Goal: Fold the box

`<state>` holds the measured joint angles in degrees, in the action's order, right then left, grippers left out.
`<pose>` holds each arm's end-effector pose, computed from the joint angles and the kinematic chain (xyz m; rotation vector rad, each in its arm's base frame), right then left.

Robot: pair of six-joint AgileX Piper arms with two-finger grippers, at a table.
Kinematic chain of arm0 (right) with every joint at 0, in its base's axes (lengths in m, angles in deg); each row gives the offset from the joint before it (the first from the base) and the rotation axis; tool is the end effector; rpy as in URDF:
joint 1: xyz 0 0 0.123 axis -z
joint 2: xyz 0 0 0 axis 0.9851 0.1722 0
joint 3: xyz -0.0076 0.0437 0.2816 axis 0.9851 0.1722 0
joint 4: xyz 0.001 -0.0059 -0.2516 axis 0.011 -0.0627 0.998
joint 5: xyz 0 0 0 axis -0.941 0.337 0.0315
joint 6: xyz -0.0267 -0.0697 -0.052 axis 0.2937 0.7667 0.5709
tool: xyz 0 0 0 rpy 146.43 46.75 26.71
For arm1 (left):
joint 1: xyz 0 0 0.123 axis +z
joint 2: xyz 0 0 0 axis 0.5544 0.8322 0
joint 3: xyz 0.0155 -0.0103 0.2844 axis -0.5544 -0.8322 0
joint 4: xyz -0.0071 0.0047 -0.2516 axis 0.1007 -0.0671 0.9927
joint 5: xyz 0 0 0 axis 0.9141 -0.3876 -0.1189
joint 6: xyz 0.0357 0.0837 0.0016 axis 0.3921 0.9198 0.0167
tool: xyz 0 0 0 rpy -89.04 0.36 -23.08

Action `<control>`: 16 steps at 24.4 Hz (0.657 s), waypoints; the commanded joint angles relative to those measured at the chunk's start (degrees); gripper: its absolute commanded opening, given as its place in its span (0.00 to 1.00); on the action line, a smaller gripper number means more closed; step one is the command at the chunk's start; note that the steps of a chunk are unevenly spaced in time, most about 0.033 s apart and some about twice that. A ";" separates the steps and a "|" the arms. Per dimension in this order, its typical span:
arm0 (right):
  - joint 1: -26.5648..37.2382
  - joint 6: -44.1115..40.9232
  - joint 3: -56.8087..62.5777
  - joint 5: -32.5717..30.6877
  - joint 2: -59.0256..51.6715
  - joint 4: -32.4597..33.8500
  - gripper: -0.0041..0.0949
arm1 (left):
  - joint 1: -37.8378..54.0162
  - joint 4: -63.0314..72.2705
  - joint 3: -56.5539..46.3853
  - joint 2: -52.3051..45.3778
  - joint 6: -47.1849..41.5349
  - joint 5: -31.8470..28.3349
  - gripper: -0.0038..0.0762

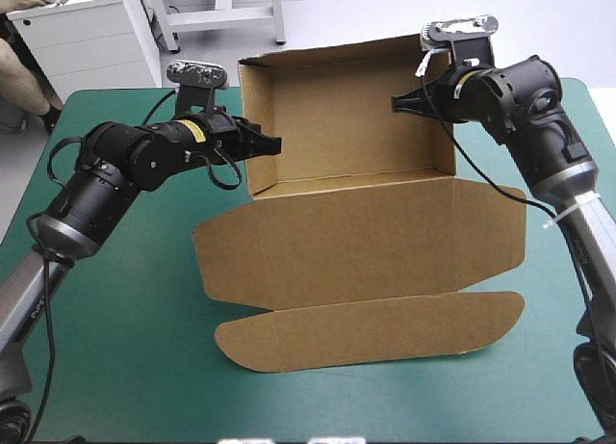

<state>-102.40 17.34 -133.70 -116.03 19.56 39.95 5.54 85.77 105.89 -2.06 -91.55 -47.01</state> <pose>0.3305 0.1208 0.4576 -0.2147 2.1962 0.1159 0.2857 -0.1606 0.4299 0.3347 2.1337 -0.4987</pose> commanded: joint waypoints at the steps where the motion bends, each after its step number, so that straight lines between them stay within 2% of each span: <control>1: -0.89 1.85 -1.52 3.49 -2.64 -6.80 0.03 | -1.65 4.86 1.95 -0.83 1.83 -3.33 0.04; 10: -0.78 5.03 -1.52 -9.54 3.00 -7.86 0.03 | -1.04 3.11 1.95 6.45 3.22 7.00 0.04; 12: -0.69 5.03 -1.52 -10.61 5.71 -8.29 0.03 | -0.41 3.25 1.95 8.40 3.48 9.68 0.04; 16: -0.69 5.66 -1.52 -12.37 9.75 -10.28 0.03 | 0.64 3.16 1.95 10.00 3.78 11.15 0.05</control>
<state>-102.40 20.36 -133.70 -129.53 29.86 36.72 6.49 85.62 105.89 9.45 -91.37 -33.37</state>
